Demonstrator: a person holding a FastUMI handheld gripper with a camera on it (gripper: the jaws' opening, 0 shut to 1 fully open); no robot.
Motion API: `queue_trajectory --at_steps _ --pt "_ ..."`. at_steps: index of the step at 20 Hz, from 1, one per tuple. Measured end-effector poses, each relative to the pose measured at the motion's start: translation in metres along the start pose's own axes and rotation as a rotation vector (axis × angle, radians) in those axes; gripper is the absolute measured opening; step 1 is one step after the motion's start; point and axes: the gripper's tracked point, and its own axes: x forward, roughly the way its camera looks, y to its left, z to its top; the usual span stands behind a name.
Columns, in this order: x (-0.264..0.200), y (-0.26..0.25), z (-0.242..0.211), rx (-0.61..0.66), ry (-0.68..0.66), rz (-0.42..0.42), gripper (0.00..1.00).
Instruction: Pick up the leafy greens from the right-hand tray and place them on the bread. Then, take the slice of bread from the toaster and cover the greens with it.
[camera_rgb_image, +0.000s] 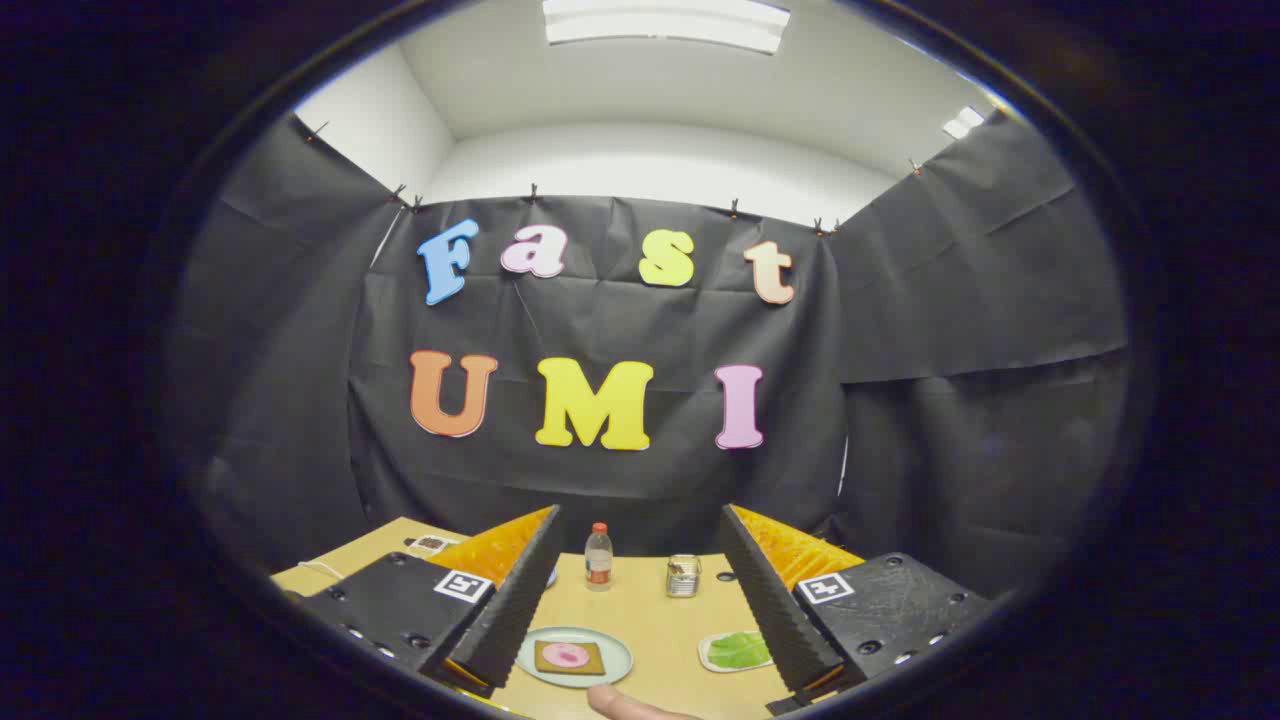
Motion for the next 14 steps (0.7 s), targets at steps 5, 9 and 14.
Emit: queue_trajectory --at_steps 5,9,14 --pt "0.020 -0.032 -0.005 0.016 0.018 -0.034 0.95" --pt "0.040 -0.061 -0.010 0.036 0.032 -0.030 0.95" --pt "0.066 -0.077 -0.019 0.051 0.064 0.024 0.95"
